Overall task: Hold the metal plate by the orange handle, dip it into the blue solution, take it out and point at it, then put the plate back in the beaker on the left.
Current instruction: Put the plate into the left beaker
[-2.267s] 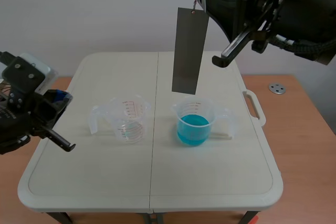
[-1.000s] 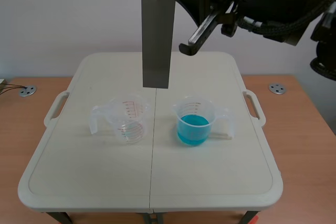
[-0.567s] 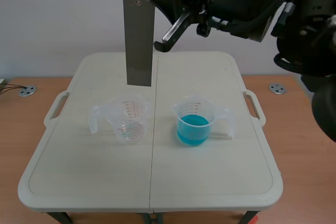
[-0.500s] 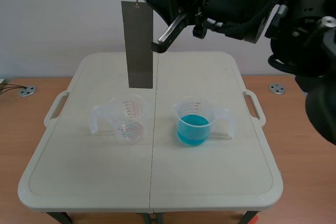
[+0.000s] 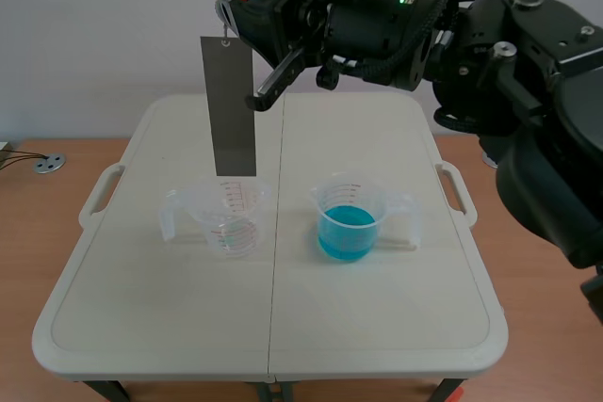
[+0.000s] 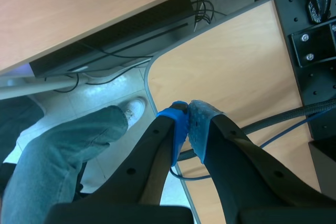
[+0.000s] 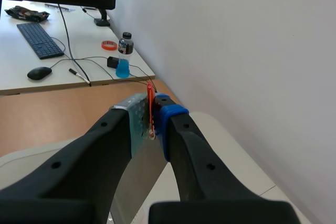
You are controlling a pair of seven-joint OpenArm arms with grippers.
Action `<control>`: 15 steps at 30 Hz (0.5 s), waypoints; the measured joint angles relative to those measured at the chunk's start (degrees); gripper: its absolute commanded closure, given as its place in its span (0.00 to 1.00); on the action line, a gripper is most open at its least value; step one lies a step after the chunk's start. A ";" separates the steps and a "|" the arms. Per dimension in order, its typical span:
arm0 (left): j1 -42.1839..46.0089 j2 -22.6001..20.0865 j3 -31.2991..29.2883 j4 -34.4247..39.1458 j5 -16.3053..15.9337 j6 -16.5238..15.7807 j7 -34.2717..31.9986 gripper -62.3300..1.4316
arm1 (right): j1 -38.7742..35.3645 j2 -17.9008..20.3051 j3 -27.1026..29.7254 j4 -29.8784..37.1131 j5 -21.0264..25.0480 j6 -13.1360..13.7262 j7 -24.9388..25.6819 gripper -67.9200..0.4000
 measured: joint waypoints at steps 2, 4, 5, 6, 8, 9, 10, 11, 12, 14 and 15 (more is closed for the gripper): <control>-0.04 0.00 0.00 0.00 0.02 -0.02 -0.02 0.95 | 0.74 -0.57 -0.37 -1.97 0.00 0.02 0.20 0.97; -0.17 0.00 0.00 0.00 0.00 0.02 -0.02 0.95 | 1.49 -1.07 -0.79 -4.00 -0.07 -0.02 0.26 0.98; -0.20 0.00 0.00 0.00 0.00 0.00 -0.04 0.95 | 1.84 -1.20 -1.11 -4.92 -0.15 0.02 0.42 0.98; -0.20 0.00 0.00 0.00 0.00 0.00 -0.04 0.95 | 2.19 -1.27 -1.51 -5.75 -0.15 0.00 0.44 0.98; -0.17 0.00 0.00 0.00 0.00 0.00 -0.02 0.95 | 2.84 -1.31 -2.19 -7.28 -0.17 0.02 1.03 0.98; -0.20 0.00 0.00 0.00 0.00 0.00 -0.04 0.95 | 3.10 -1.46 -2.27 -7.98 -0.20 0.04 1.01 0.98; -0.20 0.00 0.00 0.00 0.00 0.00 -0.04 0.95 | 3.30 -1.77 -2.27 -8.61 -0.17 -0.07 1.07 0.98; -0.20 0.00 0.00 0.00 0.00 0.00 -0.04 0.95 | 3.43 -1.99 -2.38 -9.09 -0.17 -0.22 1.07 0.98; -0.20 0.00 0.00 0.00 0.00 0.00 -0.04 0.95 | 3.63 -2.08 -2.69 -9.49 -0.17 -0.33 1.14 0.98; -0.22 0.00 0.00 0.00 0.00 0.00 -0.04 0.95 | 3.80 -2.29 -3.06 -9.86 -0.20 -0.33 1.29 0.98; -0.31 0.00 0.00 0.00 0.00 0.00 -0.02 0.95 | 3.80 -2.47 -3.06 -9.92 -0.44 -0.22 1.29 0.98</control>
